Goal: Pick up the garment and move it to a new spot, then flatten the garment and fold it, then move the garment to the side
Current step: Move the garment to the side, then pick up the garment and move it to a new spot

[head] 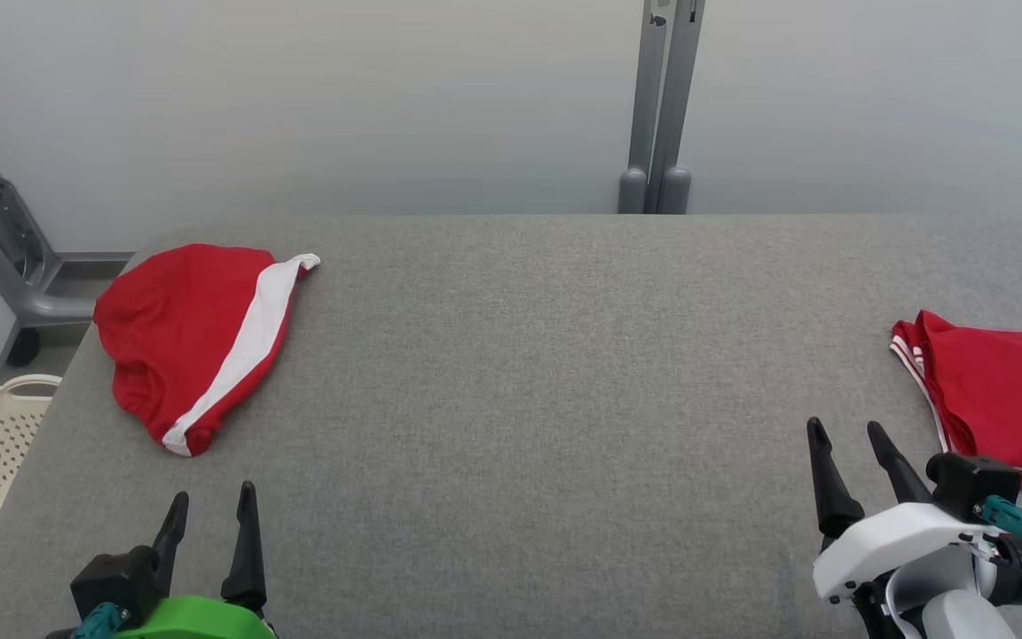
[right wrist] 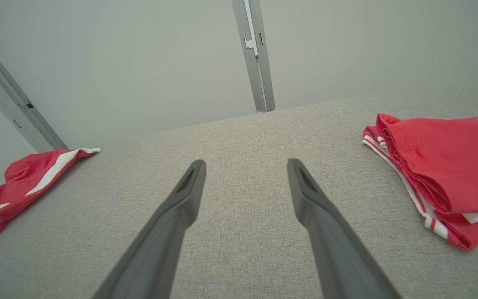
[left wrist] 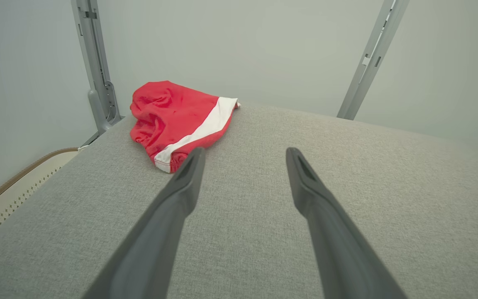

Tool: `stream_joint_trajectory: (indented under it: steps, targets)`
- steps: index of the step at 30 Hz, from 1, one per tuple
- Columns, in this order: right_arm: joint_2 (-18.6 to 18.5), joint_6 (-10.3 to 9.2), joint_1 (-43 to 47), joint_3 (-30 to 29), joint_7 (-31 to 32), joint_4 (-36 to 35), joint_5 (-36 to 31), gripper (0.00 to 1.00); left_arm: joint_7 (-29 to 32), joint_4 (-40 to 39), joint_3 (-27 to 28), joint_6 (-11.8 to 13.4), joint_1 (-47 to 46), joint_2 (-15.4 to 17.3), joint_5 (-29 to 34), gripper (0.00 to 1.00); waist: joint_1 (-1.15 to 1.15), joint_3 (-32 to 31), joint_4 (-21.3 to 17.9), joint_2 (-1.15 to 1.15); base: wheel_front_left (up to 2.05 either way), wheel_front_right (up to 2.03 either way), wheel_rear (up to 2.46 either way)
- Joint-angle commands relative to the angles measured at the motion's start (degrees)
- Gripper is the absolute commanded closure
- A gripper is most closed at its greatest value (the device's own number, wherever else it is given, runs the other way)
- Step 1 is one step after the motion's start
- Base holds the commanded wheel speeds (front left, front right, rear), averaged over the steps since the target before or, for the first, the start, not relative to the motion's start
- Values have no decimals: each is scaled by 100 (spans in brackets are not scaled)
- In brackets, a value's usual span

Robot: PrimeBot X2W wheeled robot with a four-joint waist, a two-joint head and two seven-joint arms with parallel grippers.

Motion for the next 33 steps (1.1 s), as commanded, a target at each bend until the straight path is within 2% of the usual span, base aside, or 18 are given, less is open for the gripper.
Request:
stream_joint_trajectory:
  steps: [1,9,14,25,33]
  targets:
    - [-18,-1,84,-21,-31,16,-41,0,-57,33,15,-45,88,18,15,0,0,-7,9,0,0,0,0]
    - [-16,-1,298,-15,-83,147,-221,0,-98,183,131,-118,138,-54,88,0,0,-10,29,0,0,0,0]
    - [-16,-1,361,-28,-95,160,-202,0,-96,183,198,-77,142,-91,154,0,0,39,0,0,0,0,0]
    - [-15,-1,311,-27,-65,164,-146,0,-100,209,265,-184,74,-166,273,0,0,74,-9,0,0,0,0]
    - [-15,-1,390,66,-50,208,-30,0,-94,301,214,-225,-22,-91,352,0,0,77,321,0,0,0,0]
